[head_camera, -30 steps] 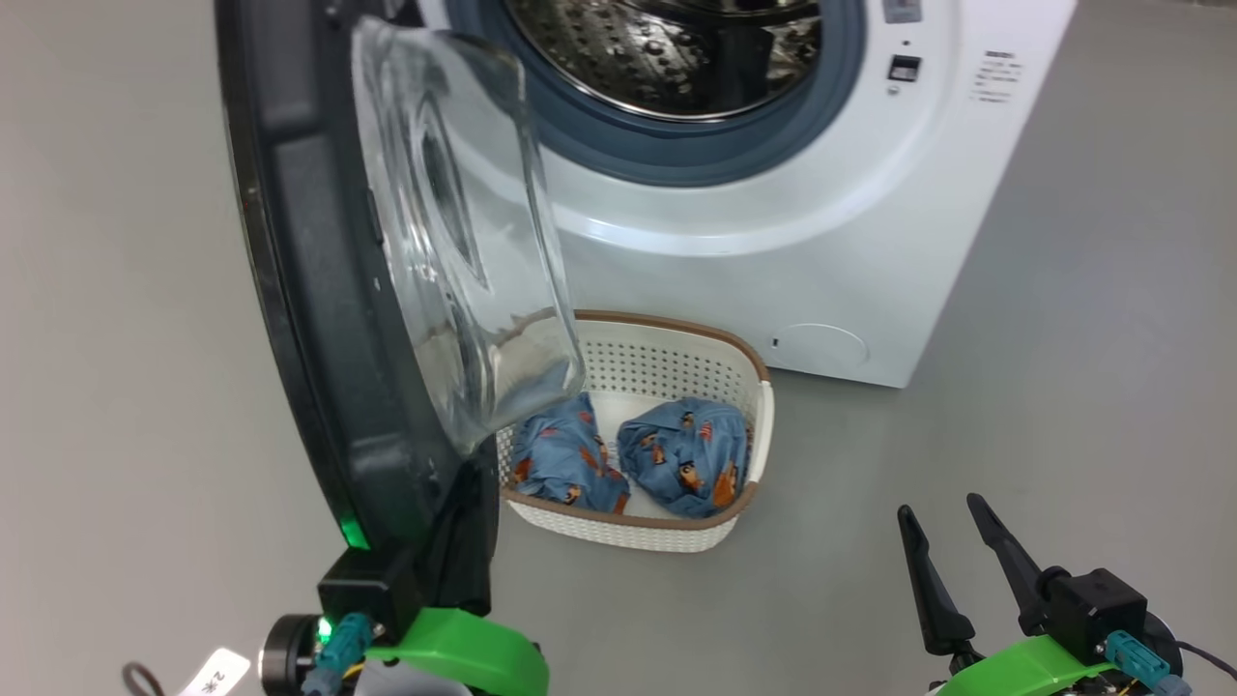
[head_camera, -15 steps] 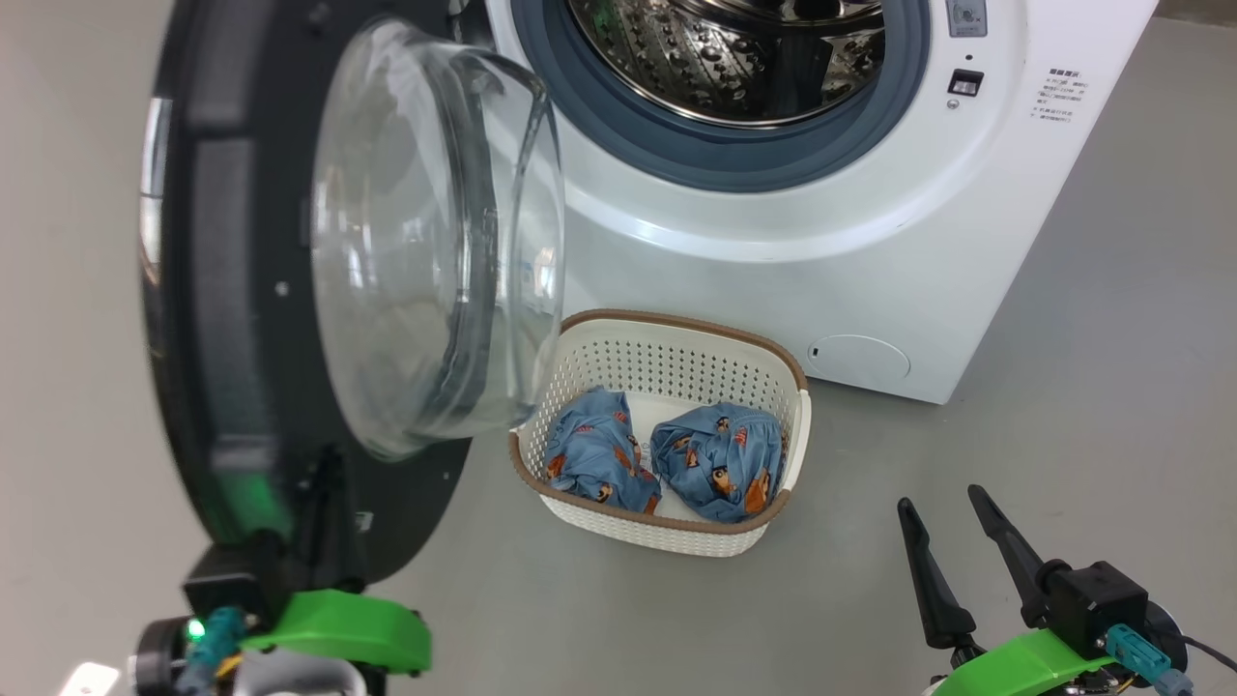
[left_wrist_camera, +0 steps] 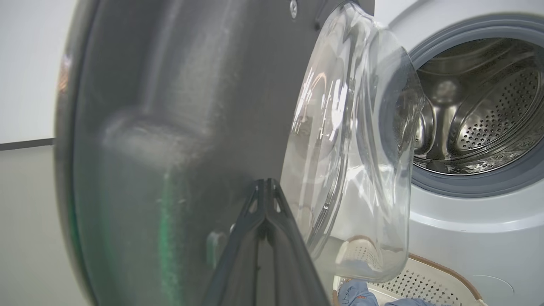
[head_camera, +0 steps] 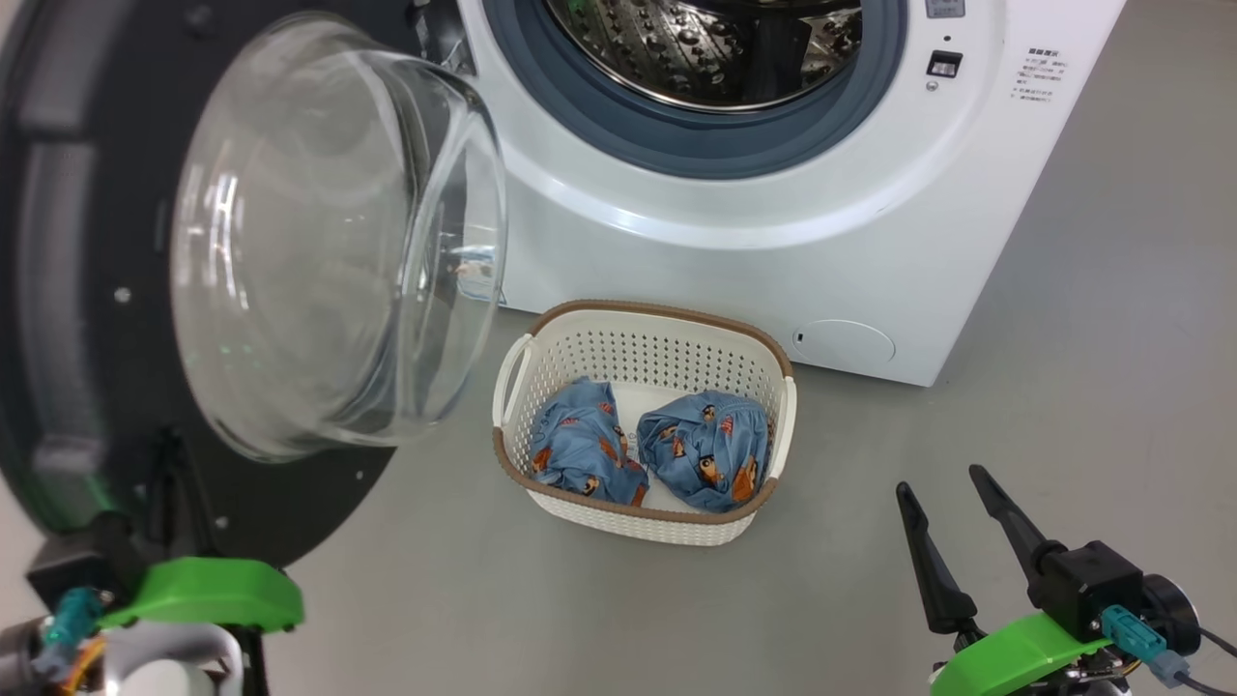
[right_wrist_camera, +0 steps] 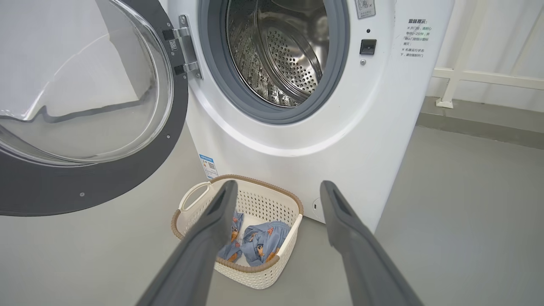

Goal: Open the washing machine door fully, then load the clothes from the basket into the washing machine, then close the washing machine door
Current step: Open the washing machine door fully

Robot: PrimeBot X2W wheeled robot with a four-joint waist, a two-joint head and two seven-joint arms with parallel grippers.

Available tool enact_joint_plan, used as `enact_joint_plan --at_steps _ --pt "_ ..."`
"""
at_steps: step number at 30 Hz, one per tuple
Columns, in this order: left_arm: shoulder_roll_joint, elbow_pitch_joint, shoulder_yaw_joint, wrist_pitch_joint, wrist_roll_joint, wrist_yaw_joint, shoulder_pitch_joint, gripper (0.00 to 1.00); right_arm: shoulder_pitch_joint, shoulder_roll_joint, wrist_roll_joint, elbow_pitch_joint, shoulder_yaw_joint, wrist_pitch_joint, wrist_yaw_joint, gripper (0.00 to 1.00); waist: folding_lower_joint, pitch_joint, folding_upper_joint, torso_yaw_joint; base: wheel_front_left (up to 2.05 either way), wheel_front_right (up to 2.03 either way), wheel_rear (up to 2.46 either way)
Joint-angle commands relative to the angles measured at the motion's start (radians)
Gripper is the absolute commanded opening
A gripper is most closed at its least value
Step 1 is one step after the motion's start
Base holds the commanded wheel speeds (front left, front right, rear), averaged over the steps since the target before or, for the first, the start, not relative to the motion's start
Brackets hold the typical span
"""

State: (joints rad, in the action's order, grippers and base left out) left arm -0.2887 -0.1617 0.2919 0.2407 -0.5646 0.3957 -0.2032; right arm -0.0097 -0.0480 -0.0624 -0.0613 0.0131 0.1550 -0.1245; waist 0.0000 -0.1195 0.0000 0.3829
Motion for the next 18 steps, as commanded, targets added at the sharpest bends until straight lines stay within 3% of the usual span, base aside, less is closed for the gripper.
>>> enact_joint_plan --at_steps 1,9,18 --pt "-0.053 0.003 -0.067 0.012 -0.01 -0.002 -0.056 0.0 -0.011 -0.002 0.009 0.037 -0.022 -0.005 -0.006 1.0 0.0 -0.004 0.0 -0.003 0.0 0.0 0.0" --pt "-0.062 -0.097 -0.167 0.02 -0.021 -0.051 -0.118 0.0 -0.01 -0.012 0.021 0.087 -0.018 -0.039 -0.006 1.0 0.0 -0.028 0.0 -0.008 0.0 0.0 0.0" --pt "-0.06 -0.206 -0.322 0.021 0.032 -0.151 -0.196 0.0 -0.022 -0.016 0.016 0.117 -0.018 -0.06 -0.006 1.0 0.0 -0.055 0.0 -0.016 0.0 0.0 0.0"
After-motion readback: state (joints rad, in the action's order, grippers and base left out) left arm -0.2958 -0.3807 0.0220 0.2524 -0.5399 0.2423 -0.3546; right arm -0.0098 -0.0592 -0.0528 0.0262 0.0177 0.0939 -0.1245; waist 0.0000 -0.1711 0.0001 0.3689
